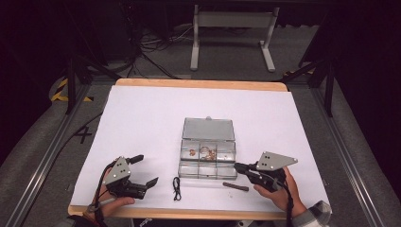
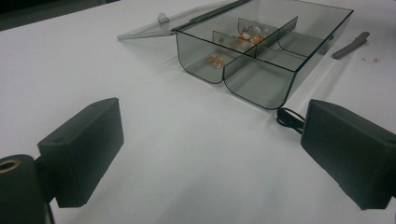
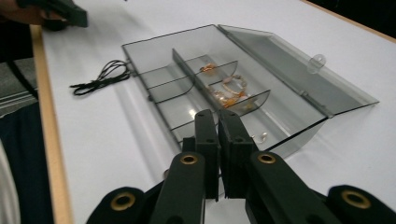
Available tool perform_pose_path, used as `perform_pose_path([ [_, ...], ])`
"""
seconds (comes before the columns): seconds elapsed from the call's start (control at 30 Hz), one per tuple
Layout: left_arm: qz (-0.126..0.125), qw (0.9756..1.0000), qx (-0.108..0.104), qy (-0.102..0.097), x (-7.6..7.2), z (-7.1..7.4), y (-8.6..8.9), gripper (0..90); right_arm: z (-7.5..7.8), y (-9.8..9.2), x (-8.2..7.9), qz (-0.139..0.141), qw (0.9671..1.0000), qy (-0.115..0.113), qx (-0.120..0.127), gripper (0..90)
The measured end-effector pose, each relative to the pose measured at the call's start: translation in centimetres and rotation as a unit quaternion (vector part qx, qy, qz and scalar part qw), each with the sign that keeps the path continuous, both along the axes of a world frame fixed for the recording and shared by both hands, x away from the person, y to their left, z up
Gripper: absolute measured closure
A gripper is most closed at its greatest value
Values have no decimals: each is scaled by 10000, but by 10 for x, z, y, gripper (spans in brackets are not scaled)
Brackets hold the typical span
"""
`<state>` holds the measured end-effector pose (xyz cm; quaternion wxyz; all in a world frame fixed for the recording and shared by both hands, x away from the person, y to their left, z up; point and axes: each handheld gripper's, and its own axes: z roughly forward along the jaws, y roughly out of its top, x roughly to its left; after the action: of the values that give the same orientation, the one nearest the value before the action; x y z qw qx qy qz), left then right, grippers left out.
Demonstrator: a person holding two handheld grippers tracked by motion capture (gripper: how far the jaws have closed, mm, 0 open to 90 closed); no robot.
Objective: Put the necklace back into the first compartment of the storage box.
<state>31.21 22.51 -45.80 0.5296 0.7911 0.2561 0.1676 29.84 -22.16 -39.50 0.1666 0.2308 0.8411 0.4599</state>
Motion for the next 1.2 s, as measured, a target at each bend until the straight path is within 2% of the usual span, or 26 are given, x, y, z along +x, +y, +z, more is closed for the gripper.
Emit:
perform_pose_path([
  [0.03,-5,10000,39,-51,0,0,0,69,0,0,-3,24,10000,-8,-14,873],
  [0.17,-3,10000,49,-40,0,0,0,69,-5,-1,-20,211,9998,36,-26,856],
  [0.27,-2,10000,44,-30,1,0,0,69,-9,0,-25,312,9995,69,-49,857],
  [0.33,-6,10000,38,-27,1,0,0,69,-14,1,-29,361,9992,102,-152,855],
  [0.4,-6,10000,39,-26,1,0,0,69,-20,1,-31,426,9988,208,-123,853],
  [0.5,-7,10000,45,-30,0,0,0,69,-29,4,-35,519,9979,285,-260,845],
  [0.83,-15,10000,49,-30,0,0,0,69,-44,12,-35,651,9956,488,-462,840],
  [1.2,-23,10000,64,-30,1,0,0,69,-55,15,-30,629,9944,597,-600,836],
])
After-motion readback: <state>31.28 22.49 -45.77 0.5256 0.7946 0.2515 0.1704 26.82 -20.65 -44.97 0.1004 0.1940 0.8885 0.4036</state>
